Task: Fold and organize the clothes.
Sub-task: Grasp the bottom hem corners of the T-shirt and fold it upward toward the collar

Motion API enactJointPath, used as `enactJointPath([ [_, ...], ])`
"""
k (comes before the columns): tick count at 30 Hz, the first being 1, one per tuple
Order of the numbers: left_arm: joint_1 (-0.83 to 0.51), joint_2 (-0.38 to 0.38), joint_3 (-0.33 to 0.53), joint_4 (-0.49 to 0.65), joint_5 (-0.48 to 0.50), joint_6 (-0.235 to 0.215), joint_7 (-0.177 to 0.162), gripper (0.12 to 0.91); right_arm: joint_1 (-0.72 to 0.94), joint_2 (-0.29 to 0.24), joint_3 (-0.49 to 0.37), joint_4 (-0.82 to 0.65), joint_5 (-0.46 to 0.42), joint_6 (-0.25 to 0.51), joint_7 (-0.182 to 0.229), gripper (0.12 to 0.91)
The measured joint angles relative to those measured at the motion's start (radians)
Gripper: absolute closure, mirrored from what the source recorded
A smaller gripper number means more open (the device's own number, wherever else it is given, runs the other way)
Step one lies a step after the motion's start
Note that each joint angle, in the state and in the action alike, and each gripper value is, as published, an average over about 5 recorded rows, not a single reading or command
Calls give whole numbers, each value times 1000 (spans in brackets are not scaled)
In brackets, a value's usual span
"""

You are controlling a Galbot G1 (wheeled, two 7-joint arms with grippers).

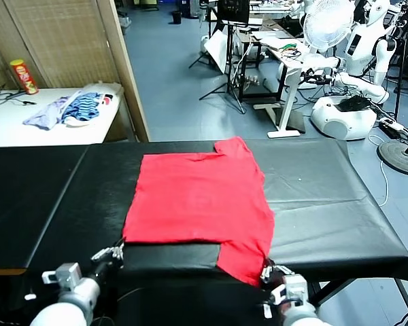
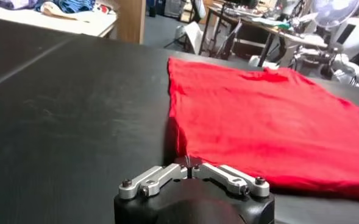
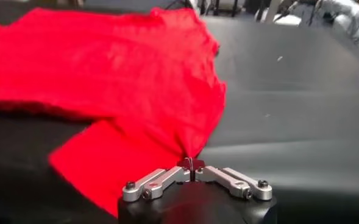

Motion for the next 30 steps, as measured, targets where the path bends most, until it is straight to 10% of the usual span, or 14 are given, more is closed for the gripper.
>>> enactJointPath([
  [12,-147,-32,20,65,17,-75,-24,905,287,-78,-22,-254,96,234,-63,903],
  [30,-415,-18,121,353,238,-123,-19,905,577,-86,-79,-577,90,313,-185,891],
])
